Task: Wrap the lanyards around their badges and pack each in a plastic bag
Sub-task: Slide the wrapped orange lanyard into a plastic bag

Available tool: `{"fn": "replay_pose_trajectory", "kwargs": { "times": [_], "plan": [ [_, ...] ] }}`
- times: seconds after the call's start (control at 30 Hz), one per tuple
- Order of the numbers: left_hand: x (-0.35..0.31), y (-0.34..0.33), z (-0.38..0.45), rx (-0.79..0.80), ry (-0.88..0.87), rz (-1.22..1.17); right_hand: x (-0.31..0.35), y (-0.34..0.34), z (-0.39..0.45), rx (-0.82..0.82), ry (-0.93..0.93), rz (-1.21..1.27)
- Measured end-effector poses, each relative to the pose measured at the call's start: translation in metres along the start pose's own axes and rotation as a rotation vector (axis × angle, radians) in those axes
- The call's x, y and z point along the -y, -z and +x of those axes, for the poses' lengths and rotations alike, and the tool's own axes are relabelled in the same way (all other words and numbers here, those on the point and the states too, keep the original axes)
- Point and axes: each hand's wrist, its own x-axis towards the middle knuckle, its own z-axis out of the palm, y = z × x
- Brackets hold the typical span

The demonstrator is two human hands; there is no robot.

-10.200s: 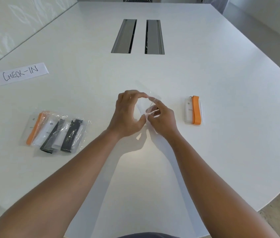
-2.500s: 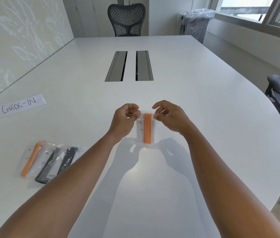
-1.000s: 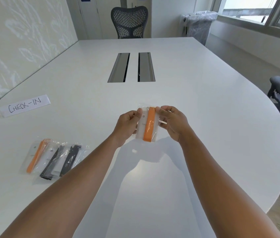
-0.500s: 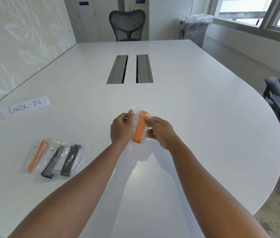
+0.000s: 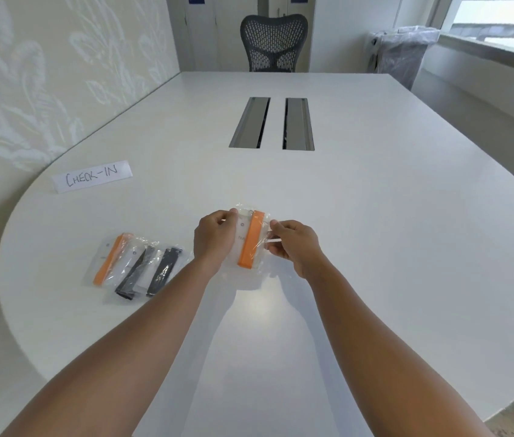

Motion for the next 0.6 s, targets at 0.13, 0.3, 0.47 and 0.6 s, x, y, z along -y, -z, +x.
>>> {"fn": "replay_pose_trajectory", "kwargs": {
  "times": [0.13, 0.3, 0.47, 0.6],
  "plan": [
    [0.01, 0.031, 0.002, -0.047, 0.003, 0.054, -0.005, -0.025, -0.007, 0.051, -0.037, -0.016],
    [0.022, 0.067, -0.002, -0.127, 0.023, 0.17, -0.013, -0.057, -0.017, 0.131, -0.093, -0.099],
    [0.036, 0.094, -0.009, -0.151, 0.044, 0.26, -0.019, -0.082, -0.026, 0.14, -0.16, -0.154],
    [0.046, 0.102, -0.016, -0.158, 0.058, 0.342, -0.029, -0.093, -0.032, 0.108, -0.119, -0.3]
  ]
}}
